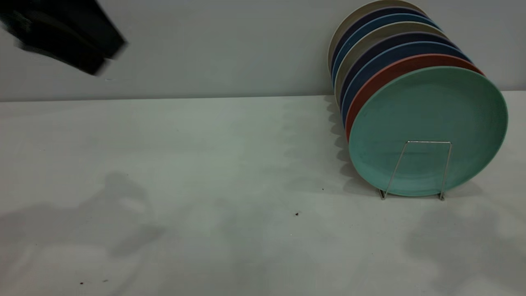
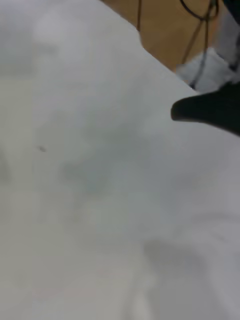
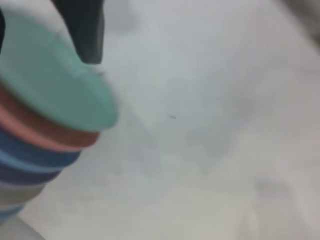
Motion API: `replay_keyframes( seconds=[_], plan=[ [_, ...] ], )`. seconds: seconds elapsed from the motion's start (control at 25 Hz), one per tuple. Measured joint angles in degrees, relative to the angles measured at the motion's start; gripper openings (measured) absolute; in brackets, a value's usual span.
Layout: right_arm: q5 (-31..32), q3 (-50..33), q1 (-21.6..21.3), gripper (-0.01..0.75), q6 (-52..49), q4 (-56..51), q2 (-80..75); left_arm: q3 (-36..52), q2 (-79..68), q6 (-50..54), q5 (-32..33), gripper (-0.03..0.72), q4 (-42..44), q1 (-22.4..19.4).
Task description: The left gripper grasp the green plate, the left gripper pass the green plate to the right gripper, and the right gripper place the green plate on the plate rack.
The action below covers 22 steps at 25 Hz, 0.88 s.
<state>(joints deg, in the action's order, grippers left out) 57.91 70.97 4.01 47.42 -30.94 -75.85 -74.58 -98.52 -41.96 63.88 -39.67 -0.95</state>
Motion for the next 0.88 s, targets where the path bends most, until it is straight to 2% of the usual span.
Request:
replay_keyframes(
  seconds=[0.12,0.2,0.4,0.64,0.88],
  plan=[
    [8.80,0.00,0.00,0.402,-8.80,3.80,5.19,0.00,7.78,7.55,1.56,0.583,6.48,0.00],
    [12.26,-0.05,0.00,0.402,-13.24,6.86,7.24,0.00,13.56,12.17,2.49,0.583,10.48,0.00],
    [12.72,-5.31,0.00,0.402,-25.54,13.79,13.43,0.05,25.61,21.03,2.97,0.583,18.59,0.00],
    [12.96,-21.46,0.00,0.402,-35.12,22.95,23.72,1.49,37.12,31.42,2.97,0.583,27.44,0.00],
    [10.07,-37.51,0.00,0.402,-38.37,27.14,36.74,12.54,46.22,34.22,2.97,0.583,30.88,0.00]
  ],
)
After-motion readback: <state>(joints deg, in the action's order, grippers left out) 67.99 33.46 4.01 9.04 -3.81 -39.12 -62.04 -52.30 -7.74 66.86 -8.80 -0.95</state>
